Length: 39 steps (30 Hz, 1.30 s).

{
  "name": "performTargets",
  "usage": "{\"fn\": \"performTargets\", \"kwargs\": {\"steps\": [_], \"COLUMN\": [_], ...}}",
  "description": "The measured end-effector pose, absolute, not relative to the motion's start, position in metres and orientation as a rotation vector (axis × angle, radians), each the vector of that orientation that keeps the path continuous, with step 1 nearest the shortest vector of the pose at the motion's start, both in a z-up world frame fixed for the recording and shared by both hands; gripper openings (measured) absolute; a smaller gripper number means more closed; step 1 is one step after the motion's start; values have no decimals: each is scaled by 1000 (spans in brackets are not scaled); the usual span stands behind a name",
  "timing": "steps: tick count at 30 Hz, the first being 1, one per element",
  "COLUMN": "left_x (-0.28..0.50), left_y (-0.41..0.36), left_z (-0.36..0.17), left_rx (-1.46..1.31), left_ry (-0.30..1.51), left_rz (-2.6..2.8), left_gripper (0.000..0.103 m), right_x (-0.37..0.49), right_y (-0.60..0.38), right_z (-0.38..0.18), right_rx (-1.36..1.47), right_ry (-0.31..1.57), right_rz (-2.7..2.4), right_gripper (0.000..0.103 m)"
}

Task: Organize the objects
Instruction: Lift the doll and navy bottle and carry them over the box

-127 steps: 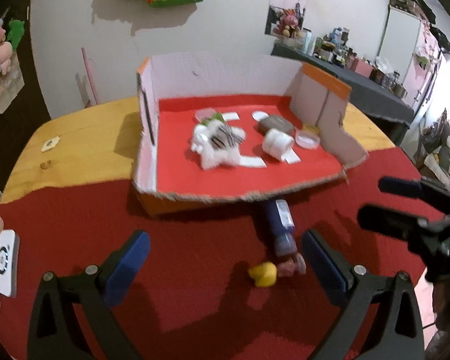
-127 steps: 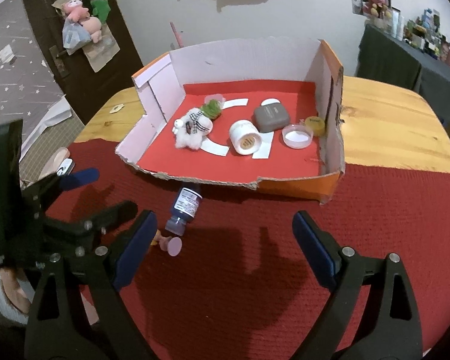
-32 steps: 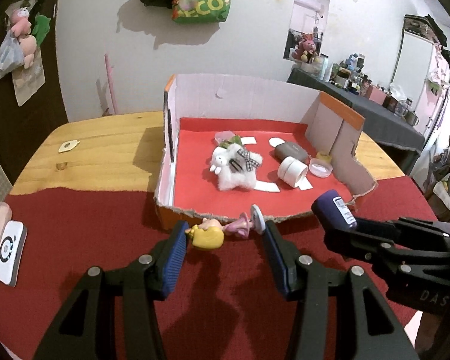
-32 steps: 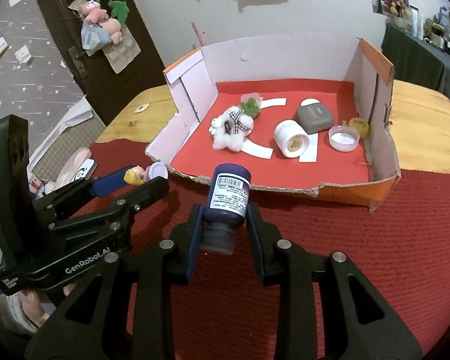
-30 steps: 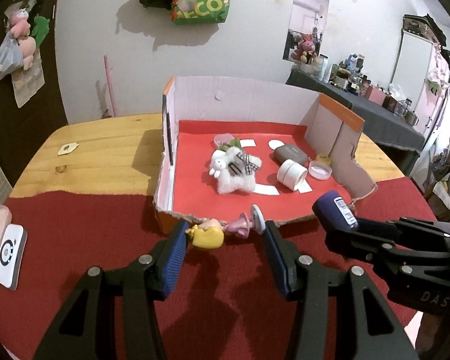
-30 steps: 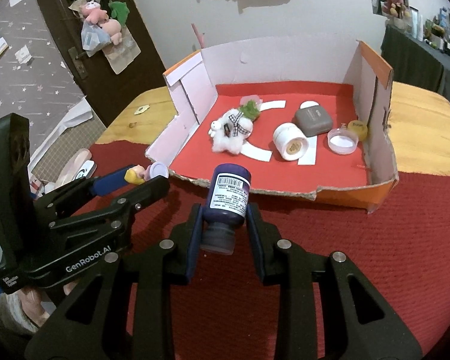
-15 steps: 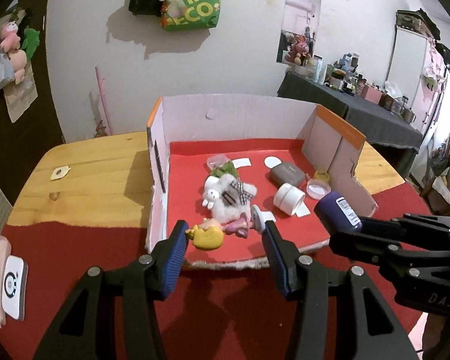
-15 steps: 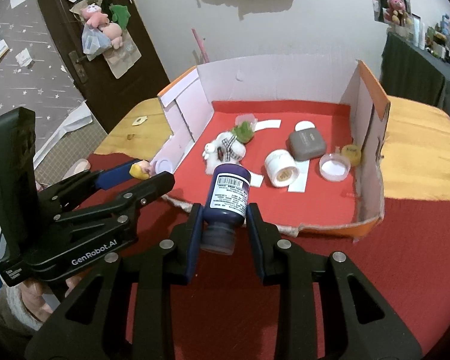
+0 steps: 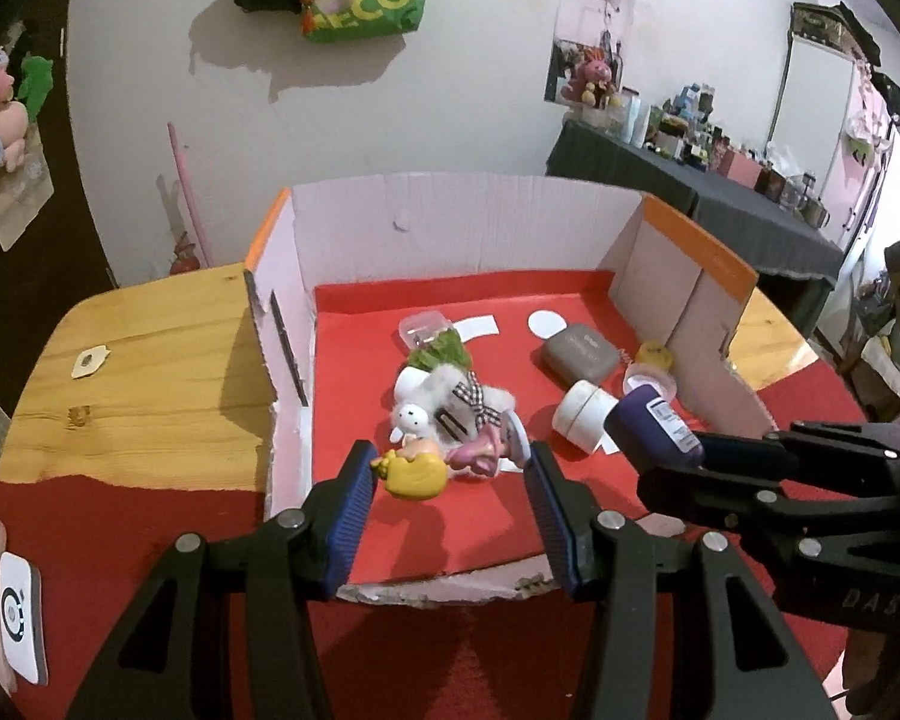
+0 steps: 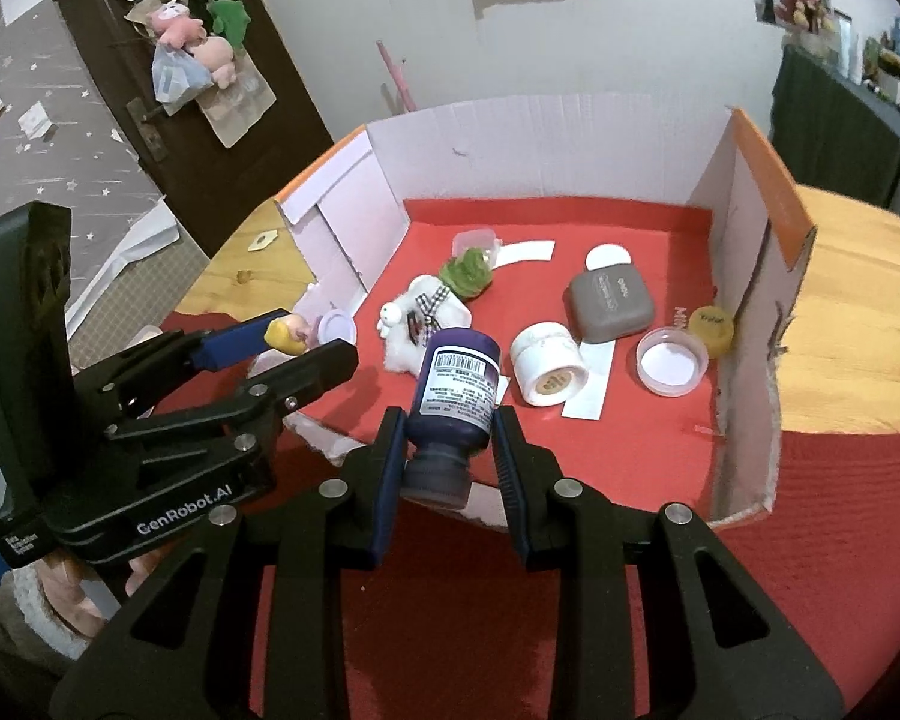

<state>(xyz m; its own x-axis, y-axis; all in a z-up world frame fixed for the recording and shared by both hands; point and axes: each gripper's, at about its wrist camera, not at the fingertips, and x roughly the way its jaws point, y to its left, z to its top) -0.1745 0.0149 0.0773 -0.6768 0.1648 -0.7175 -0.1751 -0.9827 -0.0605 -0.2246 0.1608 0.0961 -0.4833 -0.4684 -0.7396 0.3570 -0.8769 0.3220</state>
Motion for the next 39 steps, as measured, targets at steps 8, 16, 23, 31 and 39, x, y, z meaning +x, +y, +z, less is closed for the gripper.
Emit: {"fn": "performTargets", "kwargs": {"steps": [8,16,23,31,39], "left_x": [-187,-191,-194,-200,-206], "left_y": [15,20,18,19,21], "left_z": [63,56,52,44,37], "left_rx": [-1235,-1275,-1308,-1353,-1383], "left_ry": [33,70,83,101,98], "left_rz": [2669,2627,2611,2574,2550], "left_gripper": [53,53,53,53,53], "right_x": [-238,-243,-249,-256,-264], "right_y": [160,156,154,153,161], "right_z": [86,80,73,64,57], "right_rx": [1272,1307,1344,1390,1427], "right_ry": [-167,-132,-100,-91,-98], "right_rz": [-2323,-2305,-2294,-2266,-2278], "right_gripper": [28,28,28,28,28]}}
